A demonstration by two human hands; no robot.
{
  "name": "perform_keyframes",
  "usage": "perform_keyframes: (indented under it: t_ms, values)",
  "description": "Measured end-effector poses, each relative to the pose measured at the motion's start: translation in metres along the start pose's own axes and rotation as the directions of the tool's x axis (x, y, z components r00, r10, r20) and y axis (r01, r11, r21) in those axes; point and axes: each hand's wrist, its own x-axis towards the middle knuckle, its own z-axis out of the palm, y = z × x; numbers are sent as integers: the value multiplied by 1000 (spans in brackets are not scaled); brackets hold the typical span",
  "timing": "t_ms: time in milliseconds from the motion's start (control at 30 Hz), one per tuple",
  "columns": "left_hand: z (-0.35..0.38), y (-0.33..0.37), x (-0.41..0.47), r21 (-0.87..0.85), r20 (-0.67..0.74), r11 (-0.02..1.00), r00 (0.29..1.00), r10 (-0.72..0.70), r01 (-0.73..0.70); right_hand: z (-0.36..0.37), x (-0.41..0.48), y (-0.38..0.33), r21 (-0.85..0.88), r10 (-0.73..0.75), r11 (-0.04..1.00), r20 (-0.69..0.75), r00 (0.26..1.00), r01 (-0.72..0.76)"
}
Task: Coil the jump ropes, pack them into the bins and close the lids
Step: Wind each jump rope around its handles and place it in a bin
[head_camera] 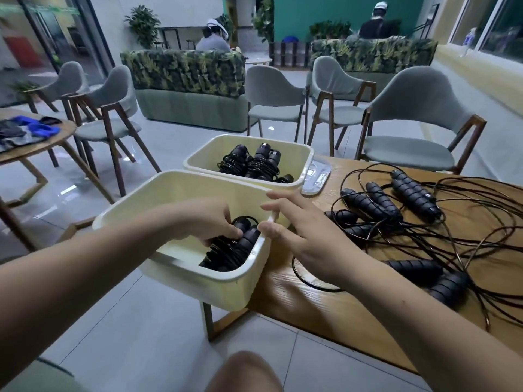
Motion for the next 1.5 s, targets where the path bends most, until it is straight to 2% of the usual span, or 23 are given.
perform_keyframes:
  t_ms: [67, 233, 467, 567, 633, 800, 900, 1000, 1100, 1267, 1500]
  values:
    - [4, 6, 3, 51, 26, 999, 1000, -3, 2, 0, 0, 0, -1, 2, 1000, 4, 1000, -2]
    - [15, 15, 7, 42, 74, 999, 997, -16, 13, 0, -1, 0, 4, -6, 1000, 25, 1000, 6]
    - [6, 12, 6, 90, 218, 996, 975, -46, 27, 3, -1, 0, 10, -14, 1000, 0, 1000, 14]
    - [-1, 8, 3, -5, 253, 999, 967, -42, 45, 1, -2, -1, 2, -27, 1000, 12, 1000, 27]
    - [-8, 7, -2, -66, 205, 997, 978, -20, 34, -3, -4, -2, 6, -43, 999, 25, 999, 43]
    - [-24, 24, -24, -146, -58, 981, 991, 117, -124, -12, -13, 0, 39, -56, 998, 7, 998, 56]
    - [-23, 42, -35, -203, -279, 953, 946, 166, -227, -21, -25, 7, 53, -33, 998, -27, 999, 35]
    - [-17, 68, -47, -252, -383, 913, 900, 209, -320, -35, -41, 14, 69, 5, 998, -48, 999, -1]
    - [-4, 102, -56, -277, -406, 876, 874, 267, -396, -55, -62, 23, 72, 54, 996, -66, 996, -49]
    - [23, 161, -55, -301, -371, 842, 869, 329, -447, -87, -102, 52, -40, 129, 990, -120, 984, -135]
    - [57, 227, -26, -157, -265, 866, 865, 426, -475, -113, -157, 100, 96, 286, 958, -265, 921, -270]
